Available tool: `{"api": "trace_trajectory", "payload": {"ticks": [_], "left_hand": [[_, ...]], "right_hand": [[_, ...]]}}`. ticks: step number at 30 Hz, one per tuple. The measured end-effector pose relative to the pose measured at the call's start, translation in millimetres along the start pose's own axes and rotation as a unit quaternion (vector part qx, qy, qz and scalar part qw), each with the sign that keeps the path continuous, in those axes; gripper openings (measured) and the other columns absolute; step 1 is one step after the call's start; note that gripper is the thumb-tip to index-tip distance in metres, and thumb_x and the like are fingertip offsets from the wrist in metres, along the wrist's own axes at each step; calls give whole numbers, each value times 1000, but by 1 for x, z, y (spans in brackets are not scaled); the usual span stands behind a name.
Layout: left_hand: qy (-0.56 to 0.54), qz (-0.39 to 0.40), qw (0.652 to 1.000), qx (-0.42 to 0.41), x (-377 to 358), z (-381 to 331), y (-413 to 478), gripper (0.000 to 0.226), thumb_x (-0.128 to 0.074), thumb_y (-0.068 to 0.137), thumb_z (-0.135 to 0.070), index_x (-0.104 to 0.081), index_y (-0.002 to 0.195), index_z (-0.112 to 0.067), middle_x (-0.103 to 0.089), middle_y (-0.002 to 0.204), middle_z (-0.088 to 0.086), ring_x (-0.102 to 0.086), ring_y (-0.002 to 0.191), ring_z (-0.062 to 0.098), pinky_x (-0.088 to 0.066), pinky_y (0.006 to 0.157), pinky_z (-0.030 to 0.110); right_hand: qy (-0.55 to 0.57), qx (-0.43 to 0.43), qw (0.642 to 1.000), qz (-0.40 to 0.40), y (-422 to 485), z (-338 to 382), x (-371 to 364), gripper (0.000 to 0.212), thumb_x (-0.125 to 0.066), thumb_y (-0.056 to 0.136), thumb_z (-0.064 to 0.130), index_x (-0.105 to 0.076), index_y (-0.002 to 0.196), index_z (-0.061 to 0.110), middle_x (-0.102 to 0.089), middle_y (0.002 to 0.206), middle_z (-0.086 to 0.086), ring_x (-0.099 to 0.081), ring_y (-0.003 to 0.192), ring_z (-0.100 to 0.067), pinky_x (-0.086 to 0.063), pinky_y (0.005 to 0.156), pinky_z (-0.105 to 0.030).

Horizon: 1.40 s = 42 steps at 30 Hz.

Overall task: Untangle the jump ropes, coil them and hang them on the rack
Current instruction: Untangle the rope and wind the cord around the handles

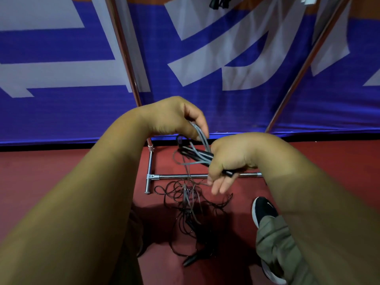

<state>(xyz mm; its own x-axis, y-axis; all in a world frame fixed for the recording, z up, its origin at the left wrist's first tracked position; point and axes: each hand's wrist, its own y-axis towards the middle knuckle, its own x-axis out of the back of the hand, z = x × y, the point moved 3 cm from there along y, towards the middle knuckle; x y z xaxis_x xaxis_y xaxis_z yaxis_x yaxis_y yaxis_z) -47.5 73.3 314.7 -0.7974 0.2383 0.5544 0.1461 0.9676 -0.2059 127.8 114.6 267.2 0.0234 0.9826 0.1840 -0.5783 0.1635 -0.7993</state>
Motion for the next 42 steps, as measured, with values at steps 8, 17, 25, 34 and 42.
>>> {"api": "trace_trajectory", "payload": {"ticks": [8,17,25,34,42], "left_hand": [[81,-72,992,59,0,1,5,7,-81,92,-29,-80,99,-28,-71,77,-10,-64,71,7,-53,75,28],[-242,-62,958,138,-15,9,8,15,-68,89,-21,-66,94,-7,-59,71,9,-52,56,21,-50,57,31],[-406,-118,895,141,-37,15,27,34,-75,90,-55,-72,89,-21,-35,55,-6,-24,44,8,-29,45,24],[-489,-168,849,107,-36,12,40,28,-58,106,-43,-65,108,-16,-40,58,-5,-23,37,4,-17,41,20],[-541,-199,806,136,-29,22,38,20,-62,105,-37,-65,96,-20,-35,60,-6,-24,39,4,-20,32,21]], "right_hand": [[60,46,947,-314,19,0,38,21,-50,96,-8,-57,114,1,-76,74,-18,-58,42,-18,-49,43,-24],[94,157,906,-382,14,24,38,31,-55,94,7,-50,123,16,-70,75,-9,-54,51,-20,-44,44,-28],[72,146,915,-370,16,29,32,22,-54,91,7,-59,112,10,-65,69,-8,-53,50,-23,-38,42,-25],[294,207,909,-210,15,25,34,30,-52,94,-1,-63,92,26,-49,67,-3,-29,48,-10,-18,39,-18],[260,286,902,-191,16,29,32,32,-64,91,-5,-66,114,17,-56,96,-14,-42,54,-10,-30,42,-26]]}}
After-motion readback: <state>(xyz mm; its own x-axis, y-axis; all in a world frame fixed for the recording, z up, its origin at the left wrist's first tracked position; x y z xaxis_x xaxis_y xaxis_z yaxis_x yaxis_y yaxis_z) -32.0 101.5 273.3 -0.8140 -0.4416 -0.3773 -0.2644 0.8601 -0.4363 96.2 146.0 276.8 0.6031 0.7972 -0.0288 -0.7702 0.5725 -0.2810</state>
